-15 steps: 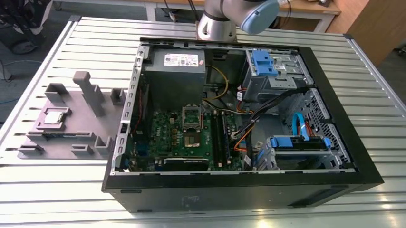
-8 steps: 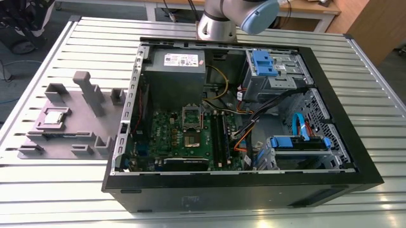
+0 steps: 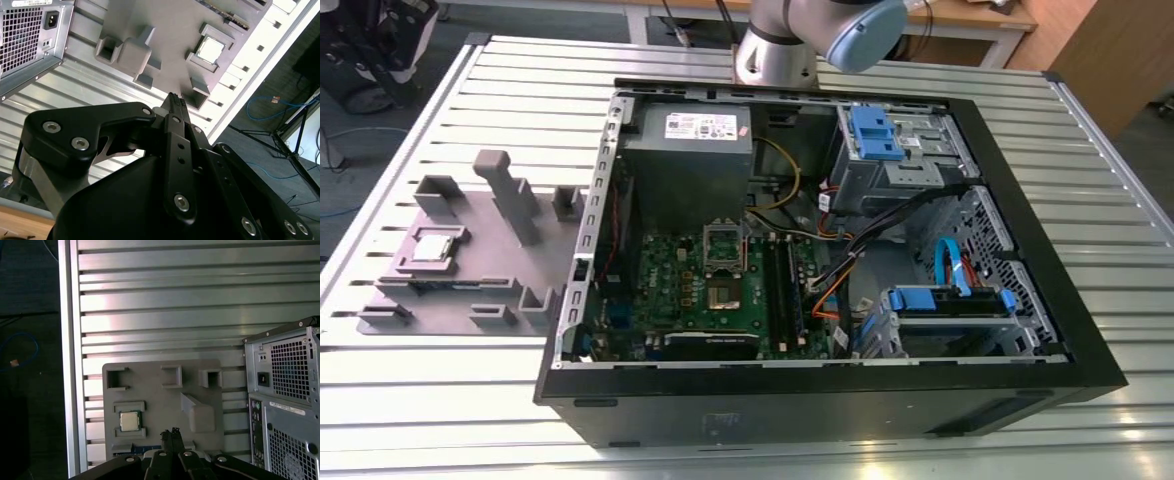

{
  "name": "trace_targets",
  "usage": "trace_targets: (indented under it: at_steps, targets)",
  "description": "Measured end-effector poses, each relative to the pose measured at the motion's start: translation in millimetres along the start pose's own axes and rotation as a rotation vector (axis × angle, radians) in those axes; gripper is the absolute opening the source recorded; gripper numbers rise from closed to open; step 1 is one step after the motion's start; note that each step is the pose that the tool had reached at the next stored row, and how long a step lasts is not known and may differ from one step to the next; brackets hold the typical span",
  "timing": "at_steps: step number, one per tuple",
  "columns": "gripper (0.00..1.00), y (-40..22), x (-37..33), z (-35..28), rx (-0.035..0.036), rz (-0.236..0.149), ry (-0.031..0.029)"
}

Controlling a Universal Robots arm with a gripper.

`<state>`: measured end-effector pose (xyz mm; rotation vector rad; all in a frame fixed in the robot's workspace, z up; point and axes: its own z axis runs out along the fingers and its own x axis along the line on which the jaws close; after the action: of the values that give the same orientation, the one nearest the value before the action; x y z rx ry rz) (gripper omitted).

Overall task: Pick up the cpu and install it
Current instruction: 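Reach for the cpu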

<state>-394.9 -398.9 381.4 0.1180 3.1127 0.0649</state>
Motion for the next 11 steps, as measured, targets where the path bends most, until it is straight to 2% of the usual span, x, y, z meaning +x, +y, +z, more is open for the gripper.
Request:
trace_targets:
  at_steps: [5, 6, 9, 10, 11]
  targets:
    - [0.11, 0.0, 0.0, 0.3, -0.0001, 0.0, 0.0011]
    - [0.11, 0.0, 0.0, 0.4, 0.0003, 0.0, 0.0061]
    - [0.11, 0.0, -0.1, 0.4, 0.002, 0.001, 0.0292]
    - [0.11, 0.0, 0.0, 0.5, 0.0023, 0.001, 0.0334]
    - [0.11, 0.0, 0.0, 0.4, 0.0025, 0.001, 0.0337]
